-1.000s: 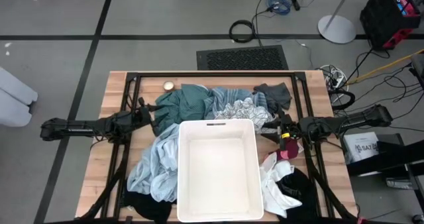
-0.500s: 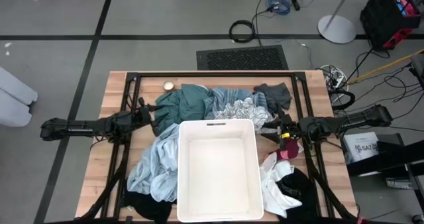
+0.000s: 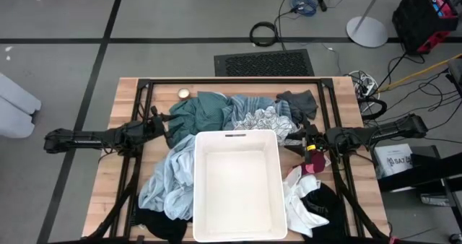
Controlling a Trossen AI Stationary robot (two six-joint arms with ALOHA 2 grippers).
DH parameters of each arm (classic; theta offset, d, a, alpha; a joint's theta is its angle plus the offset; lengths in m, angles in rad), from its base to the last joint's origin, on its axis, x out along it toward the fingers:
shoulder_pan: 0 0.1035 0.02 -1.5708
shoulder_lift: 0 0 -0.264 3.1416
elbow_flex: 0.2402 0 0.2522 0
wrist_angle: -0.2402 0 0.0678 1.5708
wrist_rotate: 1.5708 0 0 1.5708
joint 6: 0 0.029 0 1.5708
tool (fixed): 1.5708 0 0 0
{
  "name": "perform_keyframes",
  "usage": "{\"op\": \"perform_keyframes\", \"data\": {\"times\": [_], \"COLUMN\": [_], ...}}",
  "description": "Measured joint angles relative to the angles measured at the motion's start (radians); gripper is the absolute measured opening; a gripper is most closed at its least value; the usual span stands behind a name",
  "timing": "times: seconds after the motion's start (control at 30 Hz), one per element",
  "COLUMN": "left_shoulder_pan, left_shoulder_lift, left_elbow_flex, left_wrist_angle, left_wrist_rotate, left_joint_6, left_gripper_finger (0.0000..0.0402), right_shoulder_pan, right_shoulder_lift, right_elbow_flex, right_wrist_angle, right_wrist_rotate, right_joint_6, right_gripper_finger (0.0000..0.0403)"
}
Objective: Sort clothes
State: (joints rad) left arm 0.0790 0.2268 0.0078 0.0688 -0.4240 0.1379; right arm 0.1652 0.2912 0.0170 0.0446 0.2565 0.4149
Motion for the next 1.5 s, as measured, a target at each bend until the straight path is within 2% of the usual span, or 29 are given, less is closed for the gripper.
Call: {"op": "perform_keyframes", "data": {"times": [1.4,1.5], "left_shoulder_pan": [0.0,0.0], "left_shoulder_lift": [0.0,0.0], "left_elbow_flex": [0.0,0.0], "left_wrist_angle": [0.0,0.0], "left_wrist_rotate": [0.0,0.031], "left_joint_6": [-0.001,-0.088], "left_gripper_finger": [0.0183,0.0183], "right_shoulder_pan": [0.0,0.0], "right_shoulder_lift": [0.0,0.0], "right_elbow_flex": [0.0,0.0], "right_wrist_angle": [0.0,0.002], "right_wrist_rotate": [0.001,0.005], "right_joint_6": [0.0,0.007], "right_gripper_finger": [0.0219,0.0219]}}
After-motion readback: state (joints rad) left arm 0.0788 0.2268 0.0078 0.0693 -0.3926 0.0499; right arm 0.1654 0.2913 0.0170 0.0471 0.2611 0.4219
